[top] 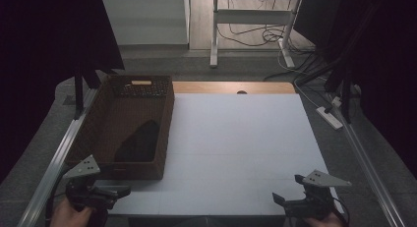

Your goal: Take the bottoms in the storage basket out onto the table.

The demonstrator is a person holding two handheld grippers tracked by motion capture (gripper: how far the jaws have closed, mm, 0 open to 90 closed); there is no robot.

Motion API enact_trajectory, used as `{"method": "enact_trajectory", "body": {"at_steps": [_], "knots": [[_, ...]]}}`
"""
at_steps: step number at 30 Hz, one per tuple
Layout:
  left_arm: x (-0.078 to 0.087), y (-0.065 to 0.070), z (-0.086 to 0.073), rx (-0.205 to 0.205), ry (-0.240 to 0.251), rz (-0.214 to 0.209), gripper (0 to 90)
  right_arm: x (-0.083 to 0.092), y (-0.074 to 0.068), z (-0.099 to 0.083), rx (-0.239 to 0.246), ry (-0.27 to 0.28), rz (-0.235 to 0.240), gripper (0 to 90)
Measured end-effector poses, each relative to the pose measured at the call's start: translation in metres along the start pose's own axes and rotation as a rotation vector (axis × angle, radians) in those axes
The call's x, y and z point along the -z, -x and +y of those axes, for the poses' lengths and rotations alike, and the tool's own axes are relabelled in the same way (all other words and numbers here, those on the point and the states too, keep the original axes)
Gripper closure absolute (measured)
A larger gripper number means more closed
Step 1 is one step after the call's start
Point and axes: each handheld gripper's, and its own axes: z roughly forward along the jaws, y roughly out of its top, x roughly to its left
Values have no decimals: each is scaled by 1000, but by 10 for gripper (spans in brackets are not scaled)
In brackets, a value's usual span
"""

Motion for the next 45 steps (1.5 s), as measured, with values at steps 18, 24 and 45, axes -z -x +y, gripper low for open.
{"method": "enact_trajectory", "body": {"at_steps": [18,24,45], "knots": [[1,-11,19,-52,-19,26,0,-1,0,0,3,-10,4,7],[-2,-19,28,-45,-25,39,0,-1,0,1,3,-11,5,7],[-7,-51,60,1,-76,61,0,-3,-1,1,17,-21,22,7]]}}
